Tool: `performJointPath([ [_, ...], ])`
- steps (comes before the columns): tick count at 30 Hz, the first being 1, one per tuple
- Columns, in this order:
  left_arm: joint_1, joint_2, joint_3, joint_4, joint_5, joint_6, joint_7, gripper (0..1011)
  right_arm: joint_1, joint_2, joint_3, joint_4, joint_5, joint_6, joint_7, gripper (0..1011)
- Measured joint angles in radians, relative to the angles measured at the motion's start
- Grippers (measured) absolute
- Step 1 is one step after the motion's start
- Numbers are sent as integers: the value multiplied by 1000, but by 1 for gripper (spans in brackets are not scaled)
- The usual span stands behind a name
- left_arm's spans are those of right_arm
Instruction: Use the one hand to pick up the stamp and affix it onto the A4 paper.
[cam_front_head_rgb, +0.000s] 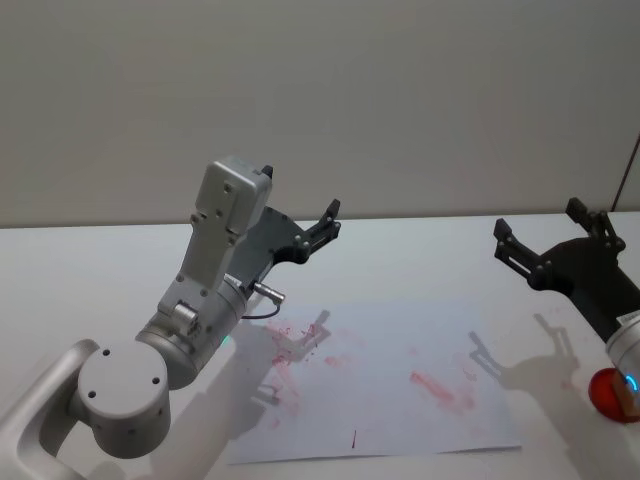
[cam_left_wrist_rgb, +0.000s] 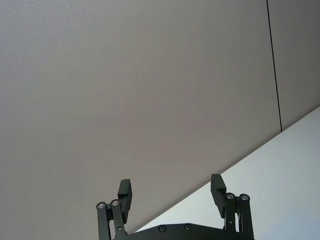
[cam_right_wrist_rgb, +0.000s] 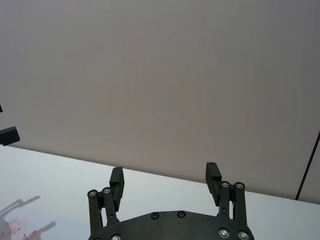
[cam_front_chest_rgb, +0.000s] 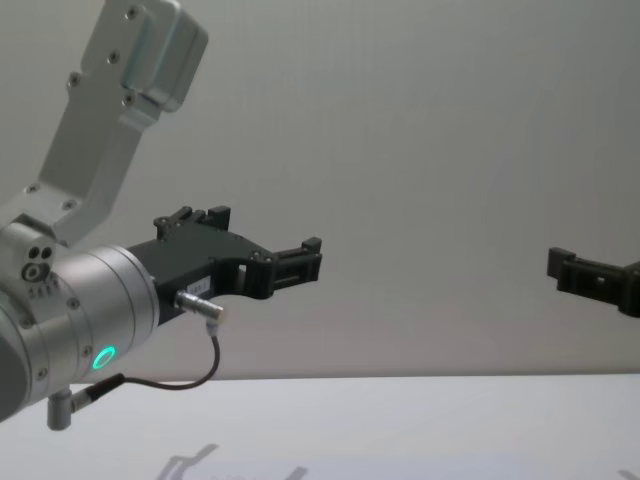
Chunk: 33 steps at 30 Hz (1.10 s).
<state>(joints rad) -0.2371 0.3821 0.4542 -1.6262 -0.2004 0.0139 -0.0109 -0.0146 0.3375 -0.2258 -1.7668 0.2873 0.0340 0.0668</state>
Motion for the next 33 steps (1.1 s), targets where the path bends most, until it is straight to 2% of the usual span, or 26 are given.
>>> performJointPath([
  [33, 0, 0, 0, 0, 0, 0, 0, 1001, 0, 0, 0, 0, 0, 0, 0, 1003],
])
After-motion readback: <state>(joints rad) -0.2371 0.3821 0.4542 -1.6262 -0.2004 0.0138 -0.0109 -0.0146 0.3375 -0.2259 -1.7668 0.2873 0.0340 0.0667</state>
